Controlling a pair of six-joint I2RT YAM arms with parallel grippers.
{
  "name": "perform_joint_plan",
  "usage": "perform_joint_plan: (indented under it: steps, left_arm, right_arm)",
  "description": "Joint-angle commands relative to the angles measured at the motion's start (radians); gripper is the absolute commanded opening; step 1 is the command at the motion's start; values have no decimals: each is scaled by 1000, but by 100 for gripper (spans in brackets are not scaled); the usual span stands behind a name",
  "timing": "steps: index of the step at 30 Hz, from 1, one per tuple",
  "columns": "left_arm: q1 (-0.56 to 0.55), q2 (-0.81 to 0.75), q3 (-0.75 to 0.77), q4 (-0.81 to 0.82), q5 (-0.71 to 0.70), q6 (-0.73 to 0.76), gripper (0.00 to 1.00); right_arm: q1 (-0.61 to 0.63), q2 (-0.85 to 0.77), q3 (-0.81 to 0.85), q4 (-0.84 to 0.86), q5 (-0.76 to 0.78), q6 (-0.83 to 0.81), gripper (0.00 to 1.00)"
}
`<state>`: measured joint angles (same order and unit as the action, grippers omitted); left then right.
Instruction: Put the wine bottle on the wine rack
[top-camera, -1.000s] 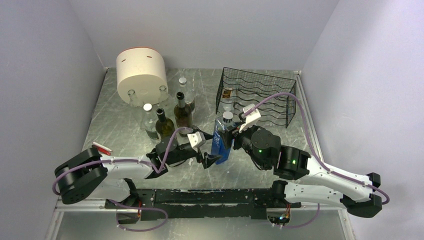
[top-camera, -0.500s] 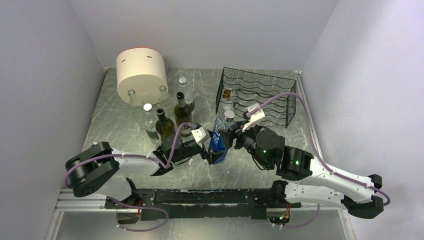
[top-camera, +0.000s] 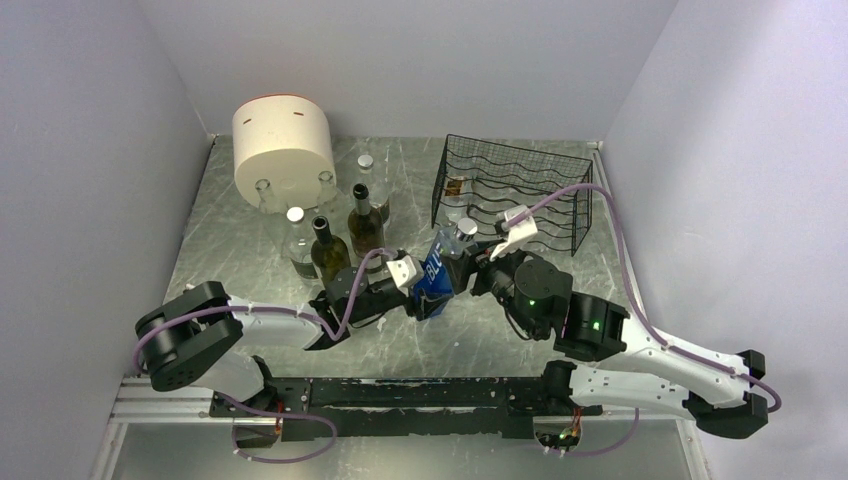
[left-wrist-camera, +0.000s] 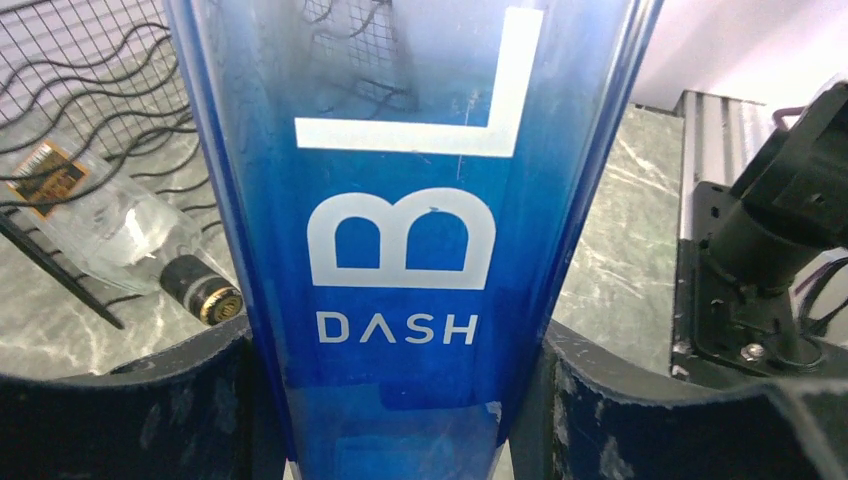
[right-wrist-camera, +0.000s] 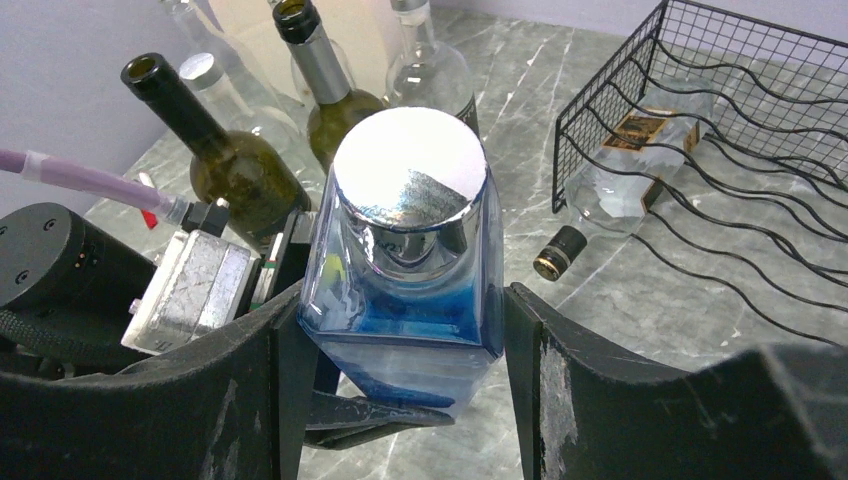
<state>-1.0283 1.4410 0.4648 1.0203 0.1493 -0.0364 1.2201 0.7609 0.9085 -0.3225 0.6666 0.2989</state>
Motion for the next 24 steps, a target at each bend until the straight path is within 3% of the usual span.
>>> perform_joint_plan:
  steps: [1, 6, 15, 24]
  left_arm:
    - [13, -22, 50, 109, -58, 109, 7]
    - [14, -26, 65, 158, -83, 291, 7]
    - [19, -12, 137, 210, 11, 662, 7]
    - [17, 57, 243, 377, 64, 1080, 7]
  right_arm:
    - [6, -61, 61, 46, -92, 14, 67]
    - [6, -109, 126, -75, -73, 69, 75]
    - [6, -227, 246, -218, 6, 245, 76]
    - [6, -157, 346, -441, 56, 419, 78]
